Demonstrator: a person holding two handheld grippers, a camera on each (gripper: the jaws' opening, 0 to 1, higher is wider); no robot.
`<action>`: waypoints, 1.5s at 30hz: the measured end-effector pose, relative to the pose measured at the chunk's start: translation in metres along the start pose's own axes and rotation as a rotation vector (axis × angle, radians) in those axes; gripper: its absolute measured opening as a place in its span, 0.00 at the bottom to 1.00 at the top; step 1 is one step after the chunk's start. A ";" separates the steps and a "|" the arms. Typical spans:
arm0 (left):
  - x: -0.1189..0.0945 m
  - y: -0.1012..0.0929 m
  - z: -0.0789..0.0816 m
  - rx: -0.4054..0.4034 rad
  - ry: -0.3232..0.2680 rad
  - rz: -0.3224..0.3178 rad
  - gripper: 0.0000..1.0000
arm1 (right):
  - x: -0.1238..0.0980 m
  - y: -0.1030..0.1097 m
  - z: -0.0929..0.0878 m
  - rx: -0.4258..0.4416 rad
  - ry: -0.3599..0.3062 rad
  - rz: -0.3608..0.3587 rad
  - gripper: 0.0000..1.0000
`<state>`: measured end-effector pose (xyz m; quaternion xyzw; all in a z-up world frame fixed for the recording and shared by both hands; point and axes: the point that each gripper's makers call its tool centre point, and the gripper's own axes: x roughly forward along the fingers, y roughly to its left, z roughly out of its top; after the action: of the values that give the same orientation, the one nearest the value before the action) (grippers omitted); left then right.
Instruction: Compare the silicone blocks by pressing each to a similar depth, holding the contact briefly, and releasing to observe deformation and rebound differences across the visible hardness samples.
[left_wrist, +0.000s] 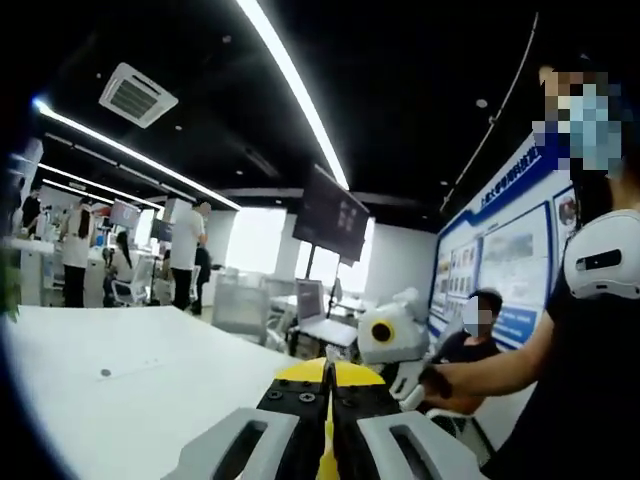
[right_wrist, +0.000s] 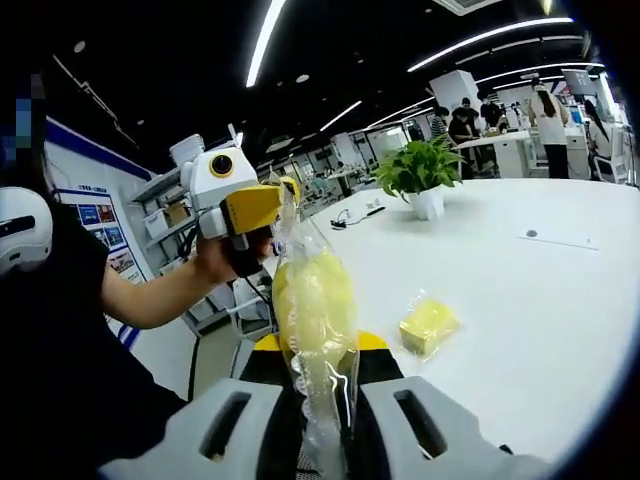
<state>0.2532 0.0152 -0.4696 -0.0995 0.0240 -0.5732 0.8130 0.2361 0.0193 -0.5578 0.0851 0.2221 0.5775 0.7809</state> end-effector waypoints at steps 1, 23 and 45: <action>0.000 0.000 0.000 0.000 0.002 0.000 0.00 | 0.000 0.000 0.000 0.000 0.000 0.000 0.04; -0.001 0.003 -0.001 -0.045 0.021 0.018 0.00 | 0.000 -0.002 0.000 -0.020 0.010 -0.001 0.05; 0.005 0.006 -0.005 -0.079 0.008 0.033 0.00 | -0.001 -0.013 -0.002 -0.042 -0.018 -0.004 0.07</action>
<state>0.2598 0.0123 -0.4753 -0.1287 0.0515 -0.5589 0.8175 0.2462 0.0142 -0.5642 0.0736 0.2029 0.5796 0.7858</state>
